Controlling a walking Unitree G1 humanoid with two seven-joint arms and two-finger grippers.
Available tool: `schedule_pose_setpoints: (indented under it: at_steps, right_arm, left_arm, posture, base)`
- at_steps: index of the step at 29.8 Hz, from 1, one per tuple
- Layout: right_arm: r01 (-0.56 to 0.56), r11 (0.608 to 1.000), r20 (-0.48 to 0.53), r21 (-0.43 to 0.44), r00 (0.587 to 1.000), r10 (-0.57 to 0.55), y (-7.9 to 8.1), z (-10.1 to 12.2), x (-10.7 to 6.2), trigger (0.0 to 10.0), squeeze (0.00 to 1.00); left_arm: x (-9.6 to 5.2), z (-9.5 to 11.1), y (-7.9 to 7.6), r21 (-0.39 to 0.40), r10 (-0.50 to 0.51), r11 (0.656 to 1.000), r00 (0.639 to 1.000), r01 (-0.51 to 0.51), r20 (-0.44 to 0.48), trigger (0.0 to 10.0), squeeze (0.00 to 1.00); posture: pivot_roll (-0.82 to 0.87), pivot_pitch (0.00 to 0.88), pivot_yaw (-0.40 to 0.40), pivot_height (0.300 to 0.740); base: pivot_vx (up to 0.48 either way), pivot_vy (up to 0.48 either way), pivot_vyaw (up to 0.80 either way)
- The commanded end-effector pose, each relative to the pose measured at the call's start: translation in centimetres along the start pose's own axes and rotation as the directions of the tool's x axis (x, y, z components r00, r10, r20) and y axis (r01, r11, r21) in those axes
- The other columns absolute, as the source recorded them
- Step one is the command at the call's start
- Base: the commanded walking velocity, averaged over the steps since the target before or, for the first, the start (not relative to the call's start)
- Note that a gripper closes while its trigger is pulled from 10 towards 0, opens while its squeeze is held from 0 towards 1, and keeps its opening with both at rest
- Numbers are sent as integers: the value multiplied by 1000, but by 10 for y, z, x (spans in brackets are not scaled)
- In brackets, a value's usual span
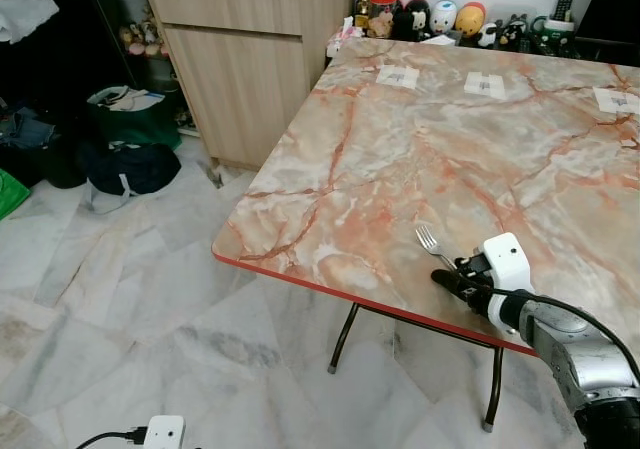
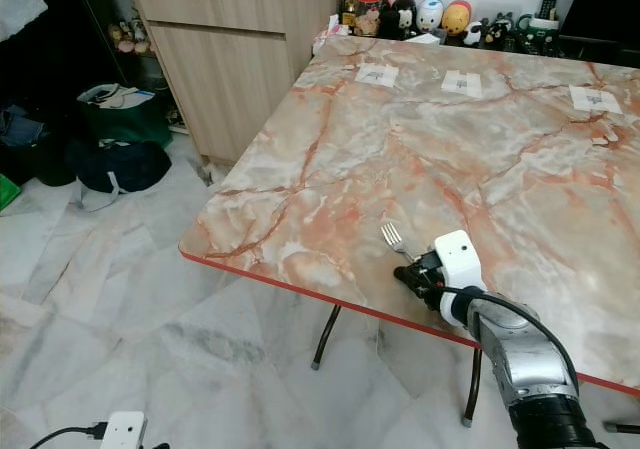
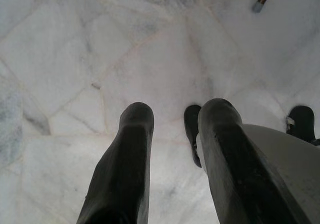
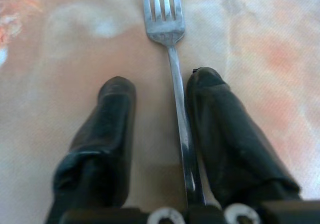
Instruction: Setting the table
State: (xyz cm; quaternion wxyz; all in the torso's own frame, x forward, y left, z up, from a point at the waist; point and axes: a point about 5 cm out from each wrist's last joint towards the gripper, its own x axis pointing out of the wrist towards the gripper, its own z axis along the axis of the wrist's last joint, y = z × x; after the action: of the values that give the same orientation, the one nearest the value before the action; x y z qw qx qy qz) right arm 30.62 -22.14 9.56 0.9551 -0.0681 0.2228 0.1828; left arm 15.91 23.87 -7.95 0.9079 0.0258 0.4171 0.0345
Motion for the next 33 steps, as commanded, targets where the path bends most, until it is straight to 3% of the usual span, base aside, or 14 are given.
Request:
schedule_pose_setpoints:
  at_steps: [1,21,31,32,33]
  right_arm:
    - [1,1000,-64,21,998,0,2,-17,0,0,0]
    - [-17,1000,-82,16,997,18,9,-24,4,0,0]
    - [9,1000,-35,28,999,-8,13,-18,9,0,0]
    - [50,999,-1,13,999,-50,13,-14,10,1098,0]
    - [50,999,-1,13,999,-50,13,-14,10,1098,0]
  left_arm:
    - [-4,-12,2,1,2,1000,999,-2,-44,10000,0]
    - [-8,-22,8,-6,5,1000,997,-6,-72,10000,0]
    - [-6,-24,-8,-3,-14,1000,997,14,-76,10000,0]
    - [-6,-23,-9,-4,-13,1000,997,13,-77,10000,0]
    - [-6,-23,-9,-4,-13,1000,997,13,-77,10000,0]
  posture:
    - [-50,121,47,740]
    - [-50,119,45,740]
    - [-54,113,42,740]
    - [-53,110,39,740]
    - [-53,110,39,740]
  base:
    - [0,0,0]
    - [0,0,0]
    - [0,0,0]
    - [0,0,0]
    - [0,0,0]
